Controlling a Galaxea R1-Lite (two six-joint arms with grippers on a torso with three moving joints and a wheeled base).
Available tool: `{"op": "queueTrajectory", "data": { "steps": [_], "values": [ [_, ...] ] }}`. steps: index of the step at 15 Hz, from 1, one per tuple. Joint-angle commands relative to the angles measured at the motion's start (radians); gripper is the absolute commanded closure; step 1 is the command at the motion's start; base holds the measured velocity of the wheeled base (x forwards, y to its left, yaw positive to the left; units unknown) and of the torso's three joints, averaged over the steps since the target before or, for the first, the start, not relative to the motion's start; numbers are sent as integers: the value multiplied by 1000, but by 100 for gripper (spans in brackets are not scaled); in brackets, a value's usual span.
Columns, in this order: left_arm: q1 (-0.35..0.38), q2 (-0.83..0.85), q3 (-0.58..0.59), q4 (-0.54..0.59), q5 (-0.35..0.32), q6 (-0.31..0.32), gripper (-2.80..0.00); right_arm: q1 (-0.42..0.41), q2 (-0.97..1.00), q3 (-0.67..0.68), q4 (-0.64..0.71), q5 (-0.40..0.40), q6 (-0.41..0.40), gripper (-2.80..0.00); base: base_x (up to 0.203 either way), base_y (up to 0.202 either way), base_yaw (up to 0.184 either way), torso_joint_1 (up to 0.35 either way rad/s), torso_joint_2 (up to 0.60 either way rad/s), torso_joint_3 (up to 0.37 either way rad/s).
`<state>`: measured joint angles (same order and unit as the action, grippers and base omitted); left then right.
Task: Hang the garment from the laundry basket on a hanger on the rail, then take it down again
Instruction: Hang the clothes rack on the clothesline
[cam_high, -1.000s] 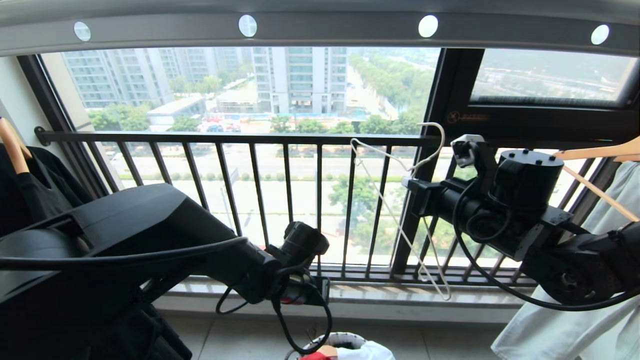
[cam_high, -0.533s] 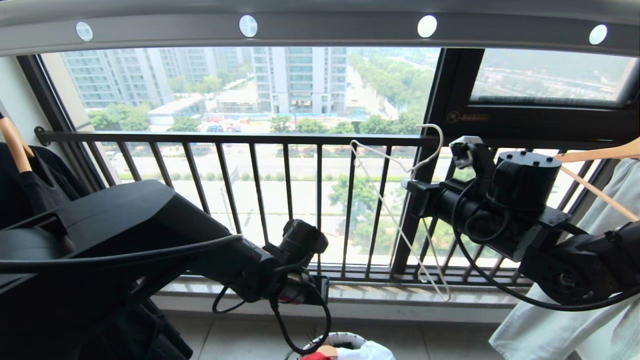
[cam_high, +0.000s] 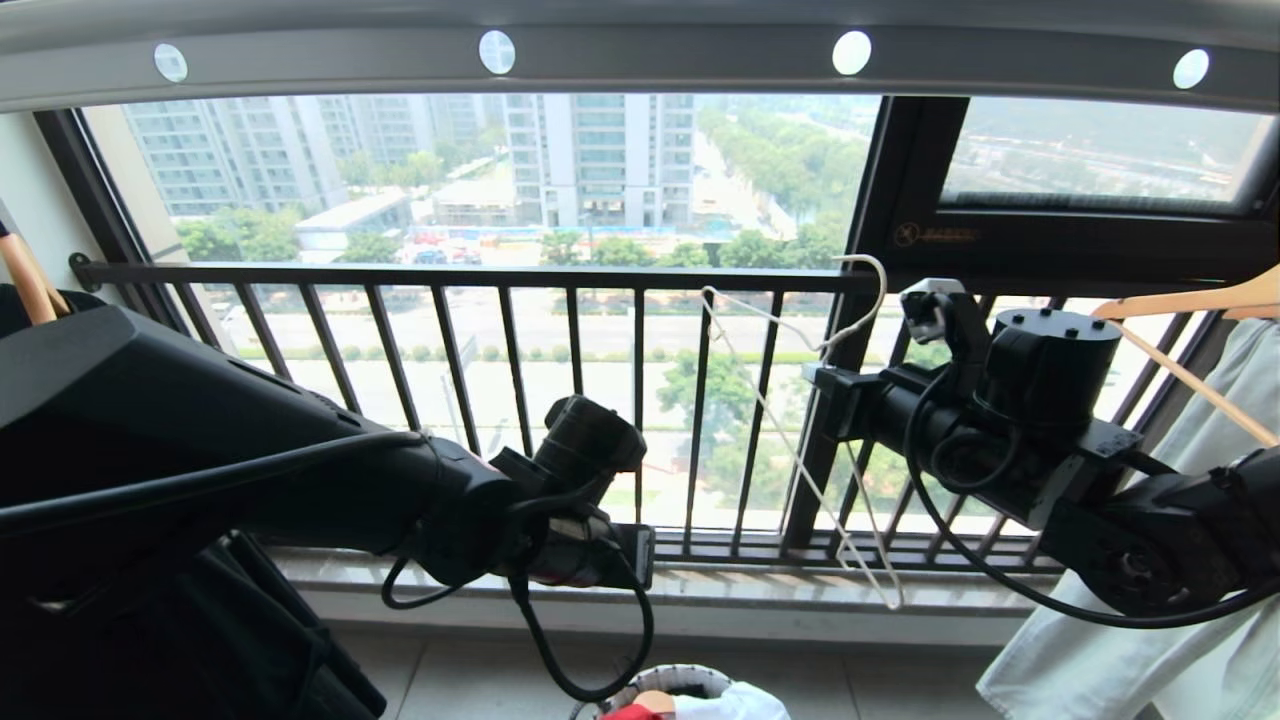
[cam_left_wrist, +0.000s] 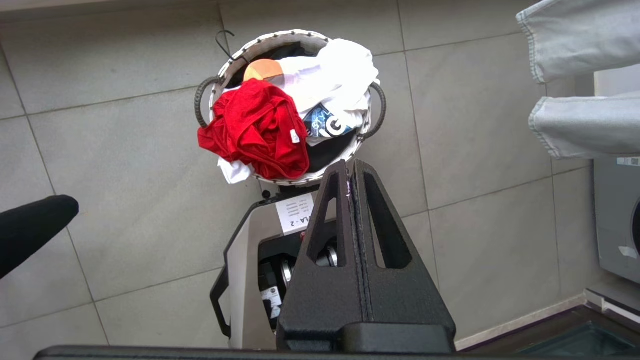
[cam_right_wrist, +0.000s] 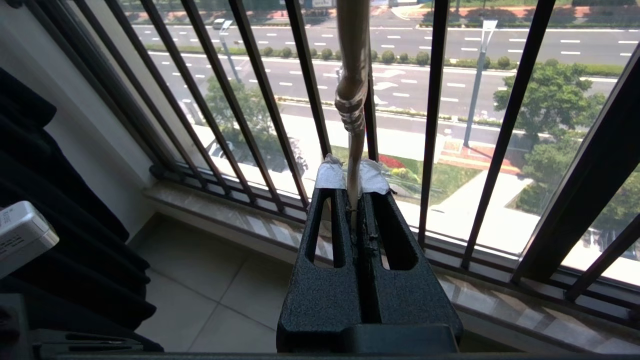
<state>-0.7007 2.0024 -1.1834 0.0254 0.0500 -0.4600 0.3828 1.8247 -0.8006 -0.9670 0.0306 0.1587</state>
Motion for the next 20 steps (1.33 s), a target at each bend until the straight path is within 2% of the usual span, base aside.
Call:
{"op": "queueTrajectory", "data": {
  "steps": [1,7,11,15,19,20],
  "values": [
    [-13,-110,4,49,2,7,0,1,-6,13,-6,-1,1,0,0,0,0,0,0,0],
    [-14,-267,5,140,5,80,0,18,-156,205,-4,-7,1,0,0,0,0,0,0,0],
    [-13,-342,19,142,5,89,0,19,-342,308,33,-48,-13,0,0,0,0,0,0,0],
    [-13,-421,29,145,5,91,0,17,-608,319,247,-56,-41,0,0,0,0,0,0,0],
    [-13,-485,31,147,5,104,0,12,-814,195,571,-60,-68,0,0,0,0,0,0,0],
    [-13,-502,33,149,5,109,0,12,-831,171,611,-60,-71,0,0,0,0,0,0,0]
  ]
}}
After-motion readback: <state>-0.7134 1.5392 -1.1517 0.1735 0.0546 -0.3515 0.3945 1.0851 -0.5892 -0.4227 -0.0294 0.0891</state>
